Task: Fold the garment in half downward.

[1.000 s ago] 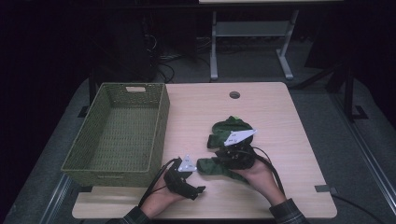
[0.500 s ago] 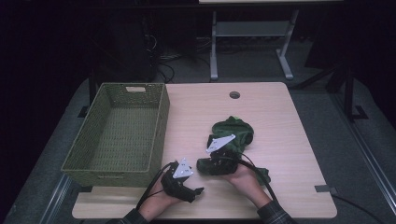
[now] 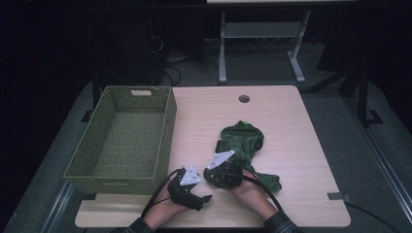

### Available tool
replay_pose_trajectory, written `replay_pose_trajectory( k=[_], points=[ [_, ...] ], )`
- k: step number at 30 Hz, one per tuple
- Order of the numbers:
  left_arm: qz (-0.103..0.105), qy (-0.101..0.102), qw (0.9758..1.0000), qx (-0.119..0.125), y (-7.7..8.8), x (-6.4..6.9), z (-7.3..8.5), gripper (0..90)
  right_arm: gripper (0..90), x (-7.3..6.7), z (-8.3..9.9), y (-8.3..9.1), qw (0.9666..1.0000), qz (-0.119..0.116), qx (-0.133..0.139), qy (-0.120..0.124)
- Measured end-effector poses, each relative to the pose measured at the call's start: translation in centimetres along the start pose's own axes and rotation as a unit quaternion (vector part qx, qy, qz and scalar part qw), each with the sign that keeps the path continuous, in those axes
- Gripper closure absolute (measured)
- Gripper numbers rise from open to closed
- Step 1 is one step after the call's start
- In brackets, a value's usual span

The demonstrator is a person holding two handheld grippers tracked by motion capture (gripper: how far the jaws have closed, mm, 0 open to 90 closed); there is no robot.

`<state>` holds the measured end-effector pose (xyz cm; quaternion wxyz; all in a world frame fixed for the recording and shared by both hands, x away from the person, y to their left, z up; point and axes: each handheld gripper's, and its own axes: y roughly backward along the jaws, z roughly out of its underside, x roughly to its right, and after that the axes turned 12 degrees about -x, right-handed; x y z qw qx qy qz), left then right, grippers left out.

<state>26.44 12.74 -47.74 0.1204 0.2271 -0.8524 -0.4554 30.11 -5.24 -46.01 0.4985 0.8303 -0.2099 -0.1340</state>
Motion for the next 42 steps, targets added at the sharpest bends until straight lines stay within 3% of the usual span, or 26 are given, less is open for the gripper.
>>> replay_pose_trajectory(
  k=[4,6,12,29,42],
  points=[
    [0.0,0.001,1.0,0.0,0.0,0.0,0.0,12.6,82.6,0.3,0.2,0.5,0.9997,-0.022,0.01,-0.005],
    [0.0,0.001,1.0,0.0,0.0,0.0,0.0,12.6,82.5,0.5,0.3,1.3,0.9986,-0.042,0.029,-0.015],
    [0.001,0.001,1.0,0.001,0.0,0.0,0.0,12.6,82.0,1.6,0.9,4.1,0.9949,-0.061,0.074,-0.032],
    [0.002,0.002,1.0,0.002,0.0,0.0,0.0,12.6,80.6,4.4,5.7,9.4,0.9863,-0.043,0.13,-0.091],
    [0.001,0.003,1.0,0.002,0.0,0.0,0.0,12.6,79.4,5.6,9.3,10.8,0.9837,-0.017,0.126,-0.127]
  ],
)
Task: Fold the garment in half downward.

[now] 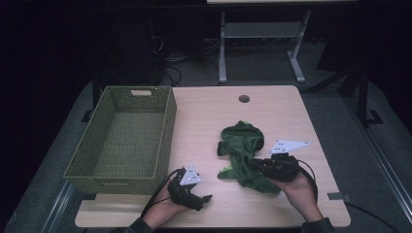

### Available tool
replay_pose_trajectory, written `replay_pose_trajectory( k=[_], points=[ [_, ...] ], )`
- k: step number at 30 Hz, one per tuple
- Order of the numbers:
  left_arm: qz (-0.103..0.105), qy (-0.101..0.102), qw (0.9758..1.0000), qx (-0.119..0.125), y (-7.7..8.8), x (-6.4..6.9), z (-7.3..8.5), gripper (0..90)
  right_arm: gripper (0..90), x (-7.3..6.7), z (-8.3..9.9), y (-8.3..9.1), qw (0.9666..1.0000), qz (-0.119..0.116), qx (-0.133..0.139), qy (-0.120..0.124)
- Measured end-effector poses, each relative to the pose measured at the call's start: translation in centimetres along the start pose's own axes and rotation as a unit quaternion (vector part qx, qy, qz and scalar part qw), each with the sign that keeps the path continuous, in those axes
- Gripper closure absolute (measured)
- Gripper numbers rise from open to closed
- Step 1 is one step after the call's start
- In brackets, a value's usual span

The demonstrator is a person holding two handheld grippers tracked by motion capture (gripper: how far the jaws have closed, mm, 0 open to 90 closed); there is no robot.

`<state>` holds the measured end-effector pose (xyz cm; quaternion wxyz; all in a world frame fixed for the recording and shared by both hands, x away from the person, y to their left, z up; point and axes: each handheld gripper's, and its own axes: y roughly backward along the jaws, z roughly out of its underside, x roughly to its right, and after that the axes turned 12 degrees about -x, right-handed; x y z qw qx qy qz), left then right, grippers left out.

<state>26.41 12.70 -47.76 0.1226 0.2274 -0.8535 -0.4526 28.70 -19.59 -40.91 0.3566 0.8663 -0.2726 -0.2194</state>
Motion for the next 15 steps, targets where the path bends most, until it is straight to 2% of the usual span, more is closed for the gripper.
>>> replay_pose_trajectory(
  k=[12,15],
  points=[
    [0.001,0.001,1.0,0.0,0.0,0.0,0.0,12.6,78.8,1.5,2.7,0.8,0.9993,0.008,-0.019,-0.031],
    [0.001,0.001,1.0,0.0,0.0,0.0,0.0,12.6,76.7,1.6,3.1,0.8,0.9993,0.01,-0.02,-0.031]
  ],
)
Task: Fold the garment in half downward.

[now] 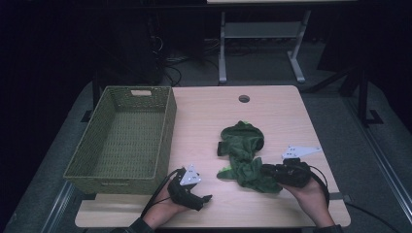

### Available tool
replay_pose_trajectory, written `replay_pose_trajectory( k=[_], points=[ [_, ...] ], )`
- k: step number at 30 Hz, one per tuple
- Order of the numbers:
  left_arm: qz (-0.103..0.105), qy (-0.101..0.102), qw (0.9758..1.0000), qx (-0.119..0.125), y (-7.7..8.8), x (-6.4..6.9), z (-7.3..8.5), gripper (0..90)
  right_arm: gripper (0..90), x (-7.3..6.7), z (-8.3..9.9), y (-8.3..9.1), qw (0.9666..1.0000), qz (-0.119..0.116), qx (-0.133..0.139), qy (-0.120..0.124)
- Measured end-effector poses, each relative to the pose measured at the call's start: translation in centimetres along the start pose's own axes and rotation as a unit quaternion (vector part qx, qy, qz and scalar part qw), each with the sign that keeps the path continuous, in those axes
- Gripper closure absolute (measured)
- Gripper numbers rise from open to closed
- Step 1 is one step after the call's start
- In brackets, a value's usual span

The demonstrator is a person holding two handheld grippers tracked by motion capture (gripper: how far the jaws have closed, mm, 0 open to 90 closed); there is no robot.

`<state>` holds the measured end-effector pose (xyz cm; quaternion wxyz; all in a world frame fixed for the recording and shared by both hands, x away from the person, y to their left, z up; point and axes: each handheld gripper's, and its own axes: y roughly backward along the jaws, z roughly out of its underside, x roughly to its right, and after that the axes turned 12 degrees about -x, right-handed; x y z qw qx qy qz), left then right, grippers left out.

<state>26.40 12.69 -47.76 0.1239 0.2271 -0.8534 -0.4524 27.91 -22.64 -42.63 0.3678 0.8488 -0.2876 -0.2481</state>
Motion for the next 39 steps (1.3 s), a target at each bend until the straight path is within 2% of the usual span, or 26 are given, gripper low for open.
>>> replay_pose_trajectory(
  k=[5,7,11,16,20,27,28,32,35,39],
  points=[
    [0.0,0.0,1.0,0.0,0.0,0.0,0.0,12.6,71.0,0.0,-0.1,0.1,1.0,-0.006,0.002,-0.006],
    [0.0,-0.002,1.0,-0.001,0.0,0.0,0.0,12.6,71.6,0.2,-0.1,-0.1,0.9999,-0.011,0.0,-0.01],
    [0.0,-0.001,1.0,-0.001,0.0,0.0,0.0,12.6,73.3,0.4,-0.2,-0.8,0.9998,-0.007,-0.009,-0.017],
    [0.0,-0.002,1.0,-0.001,0.0,0.0,0.0,12.6,65.2,1.0,0.2,-0.5,0.9994,0.002,-0.013,-0.032],
    [0.0,-0.002,1.0,-0.002,0.0,0.0,0.0,12.6,63.2,1.3,0.6,-0.4,0.9989,0.005,-0.025,-0.04],
    [0.0,-0.002,1.0,-0.001,0.0,0.0,0.0,12.6,61.6,1.6,1.0,-1.3,0.9982,-0.012,-0.038,-0.045],
    [0.0,-0.001,1.0,-0.001,0.0,0.0,0.0,12.6,62.3,1.6,1.0,-1.5,0.998,-0.014,-0.042,-0.046],
    [0.0,-0.002,1.0,-0.001,0.0,0.0,0.0,12.6,83.6,1.5,0.9,-1.7,0.9984,-0.014,-0.041,-0.038],
    [0.0,-0.001,1.0,-0.001,0.0,0.0,0.0,12.6,86.5,1.2,0.6,-1.4,0.9991,-0.018,-0.028,-0.025],
    [0.0,-0.001,1.0,-0.001,0.0,0.0,0.0,12.6,87.2,0.4,-0.5,-1.2,0.9989,-0.045,-0.007,-0.011]
  ],
)
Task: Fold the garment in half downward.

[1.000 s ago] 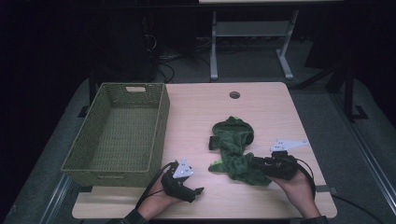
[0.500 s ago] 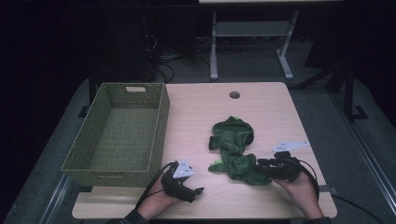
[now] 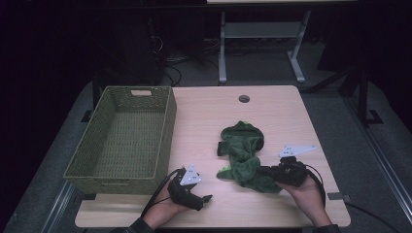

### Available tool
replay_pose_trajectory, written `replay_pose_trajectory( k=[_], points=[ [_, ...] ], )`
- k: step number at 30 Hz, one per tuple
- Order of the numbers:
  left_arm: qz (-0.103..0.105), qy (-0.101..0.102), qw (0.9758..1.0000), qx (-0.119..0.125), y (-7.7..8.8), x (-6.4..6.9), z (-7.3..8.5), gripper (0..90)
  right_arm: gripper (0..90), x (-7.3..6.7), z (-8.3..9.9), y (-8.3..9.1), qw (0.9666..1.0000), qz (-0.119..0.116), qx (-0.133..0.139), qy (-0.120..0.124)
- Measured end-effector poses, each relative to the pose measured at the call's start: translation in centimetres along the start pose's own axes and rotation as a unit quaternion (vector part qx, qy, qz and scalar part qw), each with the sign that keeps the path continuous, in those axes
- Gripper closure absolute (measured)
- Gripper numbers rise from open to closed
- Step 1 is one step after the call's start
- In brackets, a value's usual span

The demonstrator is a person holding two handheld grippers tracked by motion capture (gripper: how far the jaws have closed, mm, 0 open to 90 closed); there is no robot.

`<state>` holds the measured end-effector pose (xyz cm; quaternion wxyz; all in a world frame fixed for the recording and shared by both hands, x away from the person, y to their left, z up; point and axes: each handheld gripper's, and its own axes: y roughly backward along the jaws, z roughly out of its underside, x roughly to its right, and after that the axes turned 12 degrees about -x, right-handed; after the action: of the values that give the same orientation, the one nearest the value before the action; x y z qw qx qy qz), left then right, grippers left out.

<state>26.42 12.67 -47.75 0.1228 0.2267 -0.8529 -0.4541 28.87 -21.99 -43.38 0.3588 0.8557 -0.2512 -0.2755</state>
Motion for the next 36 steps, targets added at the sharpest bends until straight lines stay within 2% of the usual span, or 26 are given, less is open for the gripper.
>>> replay_pose_trajectory(
  k=[2,5,8,12,15,17,21,24,26,29,31,35,36],
  points=[
    [0.0,0.0,1.0,0.0,0.0,0.0,0.0,12.6,87.2,-0.5,-0.8,-0.3,0.9999,-0.009,0.002,0.013],
    [-0.001,-0.001,1.0,0.0,0.0,0.0,0.0,12.6,87.2,-1.3,-1.8,-1.4,0.9995,-0.015,-0.013,0.025],
    [-0.001,-0.001,1.0,0.0,0.0,0.0,0.0,12.6,87.1,-1.4,-2.0,-2.7,0.9986,0.001,-0.046,0.024],
    [0.0,0.0,1.0,0.0,0.0,0.0,0.0,12.6,83.1,-1.0,-1.6,-3.4,0.9974,0.023,-0.066,0.016],
    [-0.001,-0.001,1.0,0.0,0.0,0.0,0.0,12.6,76.2,-1.0,-1.4,-2.7,0.9975,0.035,-0.057,0.02],
    [0.0,0.0,1.0,0.0,0.0,0.0,0.0,12.6,75.4,-1.2,-1.5,-1.9,0.9979,0.042,-0.045,0.017],
    [-0.001,0.001,1.0,0.001,0.0,0.0,0.0,12.6,83.3,-1.6,-2.6,-0.5,0.9983,0.049,-0.006,0.031],
    [-0.001,0.0,1.0,0.001,0.0,0.0,0.0,12.6,89.8,-1.9,-3.6,-0.5,0.9982,0.043,0.014,0.039],
    [-0.001,0.001,1.0,0.001,0.0,0.0,0.0,12.6,89.9,-2.0,-4.0,-1.3,0.9979,0.044,0.006,0.048],
    [-0.001,-0.001,1.0,0.0,0.0,0.0,0.0,12.6,89.8,-1.9,-4.0,-2.9,0.9979,0.042,-0.017,0.047],
    [-0.001,-0.001,1.0,0.0,0.0,0.0,0.0,12.6,89.8,-1.7,-3.7,-4.0,0.9958,0.06,-0.042,0.055],
    [0.0,0.0,1.0,0.0,0.0,0.0,0.0,12.6,89.8,-1.1,-3.1,-5.9,0.9936,0.069,-0.07,0.056],
    [0.0,0.0,1.0,0.0,0.0,0.0,0.0,12.6,89.8,-1.0,-3.1,-6.1,0.9937,0.065,-0.074,0.054]
  ],
)
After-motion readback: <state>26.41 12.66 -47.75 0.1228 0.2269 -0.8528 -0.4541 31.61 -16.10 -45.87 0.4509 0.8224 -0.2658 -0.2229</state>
